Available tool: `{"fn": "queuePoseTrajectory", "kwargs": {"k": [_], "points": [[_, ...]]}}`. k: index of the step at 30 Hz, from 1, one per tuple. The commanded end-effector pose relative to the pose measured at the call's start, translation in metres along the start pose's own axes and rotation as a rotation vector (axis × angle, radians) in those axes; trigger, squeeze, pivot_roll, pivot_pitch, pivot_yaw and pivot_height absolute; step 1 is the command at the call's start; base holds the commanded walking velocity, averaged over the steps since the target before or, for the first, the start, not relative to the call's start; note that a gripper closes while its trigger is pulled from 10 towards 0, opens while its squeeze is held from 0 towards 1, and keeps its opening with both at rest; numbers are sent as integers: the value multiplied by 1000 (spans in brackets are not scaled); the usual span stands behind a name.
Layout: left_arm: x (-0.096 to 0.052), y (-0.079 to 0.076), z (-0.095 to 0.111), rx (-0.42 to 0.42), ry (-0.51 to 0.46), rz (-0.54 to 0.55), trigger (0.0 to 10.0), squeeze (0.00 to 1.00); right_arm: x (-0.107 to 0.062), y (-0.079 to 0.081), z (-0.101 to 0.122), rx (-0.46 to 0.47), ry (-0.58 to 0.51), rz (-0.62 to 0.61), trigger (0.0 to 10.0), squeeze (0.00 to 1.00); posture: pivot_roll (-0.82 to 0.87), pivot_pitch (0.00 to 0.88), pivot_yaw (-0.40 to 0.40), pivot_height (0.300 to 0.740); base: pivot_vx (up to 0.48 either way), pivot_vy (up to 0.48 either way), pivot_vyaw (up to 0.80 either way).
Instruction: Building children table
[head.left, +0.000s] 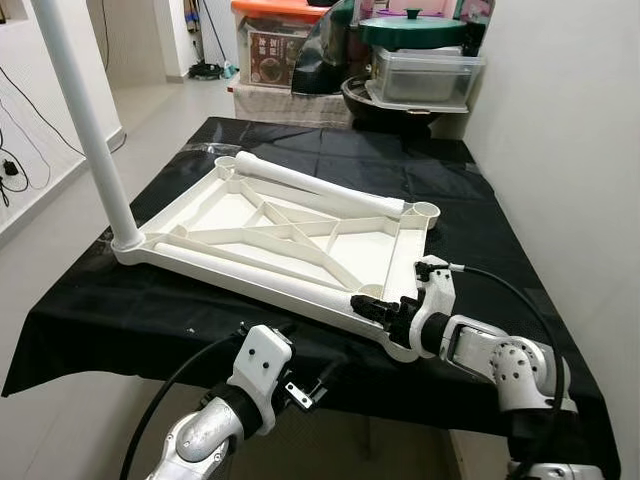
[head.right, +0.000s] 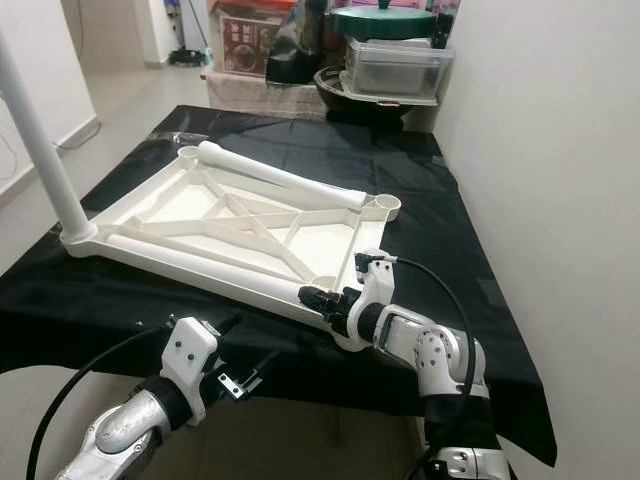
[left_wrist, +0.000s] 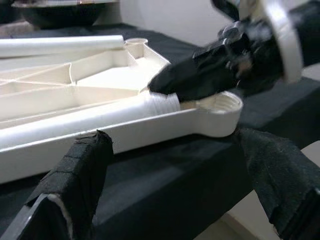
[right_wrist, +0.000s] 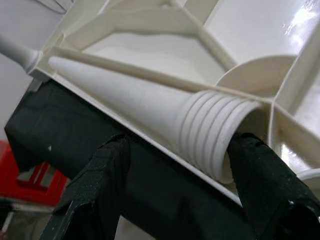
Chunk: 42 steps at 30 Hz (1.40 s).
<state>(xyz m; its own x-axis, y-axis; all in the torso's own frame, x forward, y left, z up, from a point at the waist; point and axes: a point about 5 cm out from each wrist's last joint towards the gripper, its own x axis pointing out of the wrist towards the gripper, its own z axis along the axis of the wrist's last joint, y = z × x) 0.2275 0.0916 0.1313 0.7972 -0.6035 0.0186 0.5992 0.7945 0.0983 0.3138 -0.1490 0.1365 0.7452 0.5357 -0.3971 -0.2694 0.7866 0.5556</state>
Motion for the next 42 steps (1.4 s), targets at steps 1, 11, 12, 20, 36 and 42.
{"fn": "queuePoseTrajectory", "kwargs": {"k": [1, 11, 12, 20, 36, 42], "points": [[-2, -1, -1, 2, 18, -8, 10000, 0, 2, 1, 0, -6, 17, 1, 10000, 0, 121, 34, -121, 740, 0, 0, 0], [-4, -8, 6, -13, 8, -12, 10000, 0, 9, 10, 0, 38, 13, 43, 10000, 0, 114, 80, -131, 740, 0, 0, 0], [-5, -9, 6, -15, 9, -12, 10000, 0, 11, 16, 3, 59, -5, 84, 10000, 0, 114, 80, -131, 740, 0, 0, 0], [-5, -10, 7, -18, 14, -7, 10000, 0, 15, 35, 16, 124, -76, 256, 10000, 0, 120, 80, -140, 740, 0, 0, 0], [-3, -9, 6, -13, 21, 4, 10000, 0, -2, 51, 12, -22, -25, 461, 0, 0, 116, 48, -137, 740, 0, 0, 0], [2, -5, 6, -8, 12, 16, 10000, 0, -6, 38, 16, -29, -49, 403, 0, 0, 116, 22, -137, 740, 0, 0, 0]]}}
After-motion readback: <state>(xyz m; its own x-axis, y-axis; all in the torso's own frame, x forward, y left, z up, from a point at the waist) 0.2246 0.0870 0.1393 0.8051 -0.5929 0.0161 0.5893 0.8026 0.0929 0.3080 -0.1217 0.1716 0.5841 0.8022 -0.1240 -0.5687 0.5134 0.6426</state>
